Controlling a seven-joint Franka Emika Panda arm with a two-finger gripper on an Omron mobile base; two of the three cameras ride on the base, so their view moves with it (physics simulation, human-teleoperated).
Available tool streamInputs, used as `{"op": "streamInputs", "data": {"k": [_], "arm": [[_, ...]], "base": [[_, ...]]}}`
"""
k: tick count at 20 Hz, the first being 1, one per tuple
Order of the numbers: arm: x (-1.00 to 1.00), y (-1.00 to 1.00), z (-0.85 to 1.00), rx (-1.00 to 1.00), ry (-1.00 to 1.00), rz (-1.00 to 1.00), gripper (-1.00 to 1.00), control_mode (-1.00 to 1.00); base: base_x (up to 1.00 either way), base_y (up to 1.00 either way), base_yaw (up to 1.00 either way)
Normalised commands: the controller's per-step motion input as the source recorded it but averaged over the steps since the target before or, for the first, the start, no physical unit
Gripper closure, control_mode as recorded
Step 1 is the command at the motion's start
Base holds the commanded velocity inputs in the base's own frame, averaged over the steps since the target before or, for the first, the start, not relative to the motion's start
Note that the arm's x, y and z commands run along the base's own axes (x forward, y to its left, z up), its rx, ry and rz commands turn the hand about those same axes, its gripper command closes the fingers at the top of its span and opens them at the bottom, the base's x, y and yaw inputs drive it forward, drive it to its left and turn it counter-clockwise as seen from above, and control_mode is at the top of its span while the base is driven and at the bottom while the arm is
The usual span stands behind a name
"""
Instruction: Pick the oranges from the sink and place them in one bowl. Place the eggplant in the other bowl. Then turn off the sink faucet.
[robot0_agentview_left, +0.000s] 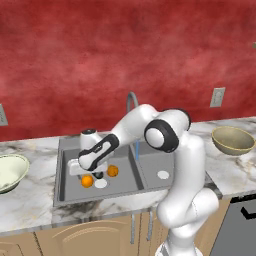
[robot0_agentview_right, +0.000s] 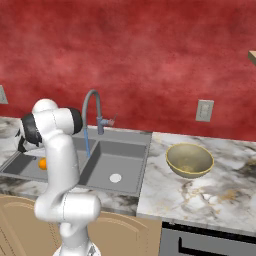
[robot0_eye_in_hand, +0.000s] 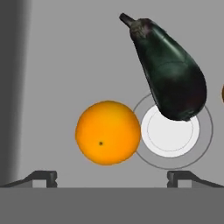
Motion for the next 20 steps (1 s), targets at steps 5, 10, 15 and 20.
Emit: {"op": "streamInputs", "data": {"k": [5, 10, 15, 20], "arm": [[0.21, 0.08, -0.19, 0.0, 0.0, 0.0, -1.0, -1.0], [0.22, 0.08, -0.22, -0.01, 0.0, 0.0, -1.0, -1.0], [0.03, 0.01, -0.25, -0.02, 0.0, -0.06, -1.0, -1.0], [-0.02, 0.0, -0.17, 0.0, 0.0, -0.1, -1.0, -1.0]], "base": [[0.0, 0.0, 0.0], [0.0, 0.0, 0.0], [0.0, 0.0, 0.0], [0.0, 0.0, 0.0]]}}
